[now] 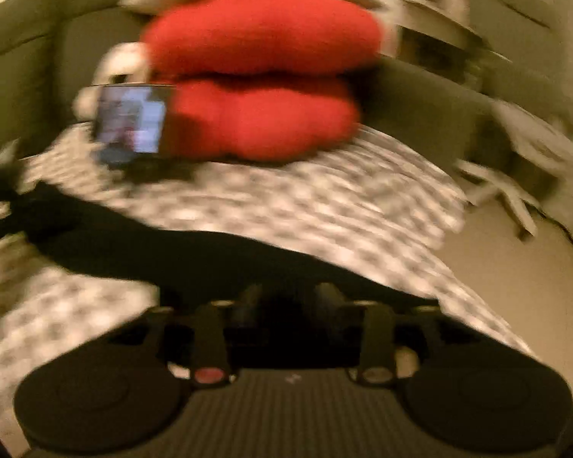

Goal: Fold clothes
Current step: 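Lay the black sleeve down along the shirt with both grippers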

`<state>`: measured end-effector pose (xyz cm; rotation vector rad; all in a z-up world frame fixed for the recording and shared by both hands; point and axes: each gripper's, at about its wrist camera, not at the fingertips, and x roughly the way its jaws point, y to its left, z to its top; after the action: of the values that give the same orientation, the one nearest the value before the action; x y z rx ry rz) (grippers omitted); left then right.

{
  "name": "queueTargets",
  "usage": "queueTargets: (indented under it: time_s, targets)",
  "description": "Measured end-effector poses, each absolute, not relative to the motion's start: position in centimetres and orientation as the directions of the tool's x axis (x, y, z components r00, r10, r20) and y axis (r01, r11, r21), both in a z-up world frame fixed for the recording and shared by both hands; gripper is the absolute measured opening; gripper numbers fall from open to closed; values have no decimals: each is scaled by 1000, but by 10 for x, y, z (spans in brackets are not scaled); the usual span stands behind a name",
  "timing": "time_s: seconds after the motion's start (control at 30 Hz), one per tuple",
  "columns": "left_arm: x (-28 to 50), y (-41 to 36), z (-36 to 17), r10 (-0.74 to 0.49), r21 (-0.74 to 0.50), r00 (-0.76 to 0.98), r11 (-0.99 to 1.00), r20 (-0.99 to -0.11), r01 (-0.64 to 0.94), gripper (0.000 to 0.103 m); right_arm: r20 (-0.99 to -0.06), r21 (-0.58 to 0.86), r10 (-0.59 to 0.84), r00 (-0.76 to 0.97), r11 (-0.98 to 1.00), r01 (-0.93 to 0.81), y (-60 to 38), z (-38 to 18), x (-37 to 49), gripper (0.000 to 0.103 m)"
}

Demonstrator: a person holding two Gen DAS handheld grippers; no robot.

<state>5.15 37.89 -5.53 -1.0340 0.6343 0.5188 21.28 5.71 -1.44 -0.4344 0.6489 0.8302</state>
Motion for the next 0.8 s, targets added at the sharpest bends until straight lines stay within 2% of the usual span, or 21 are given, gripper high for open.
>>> queueTargets:
  time_s: [0.2,0.27,0.3,0.4,0.63,0.7,0.8]
  targets:
    - [45,396,-60,149,-583,679,400,-719,-707,28,-704,-115,575,416,486,-866,102,-28,185,43]
    - [45,398,-60,161,-576,676,406,-719,-709,28,-714,-172,536,451,490,-855,111,-38,181,34]
    - [46,397,-59,171,-566,674,419,-718,-710,28,-716,-204,513,473,495,-845,115,-43,180,23]
    - [48,397,-58,181,-541,666,449,-724,-711,28,-710,-235,517,478,465,-853,114,-39,172,14]
    - [52,401,-57,219,-496,644,476,-734,-727,26,-728,-286,550,409,298,-911,94,-40,161,14]
    - [53,401,-55,237,-469,631,491,-739,-734,19,-726,-282,558,403,293,-914,92,-44,162,14]
    - [48,405,-54,263,-464,621,470,-739,-751,18,-724,-283,575,381,257,-924,92,-36,158,20]
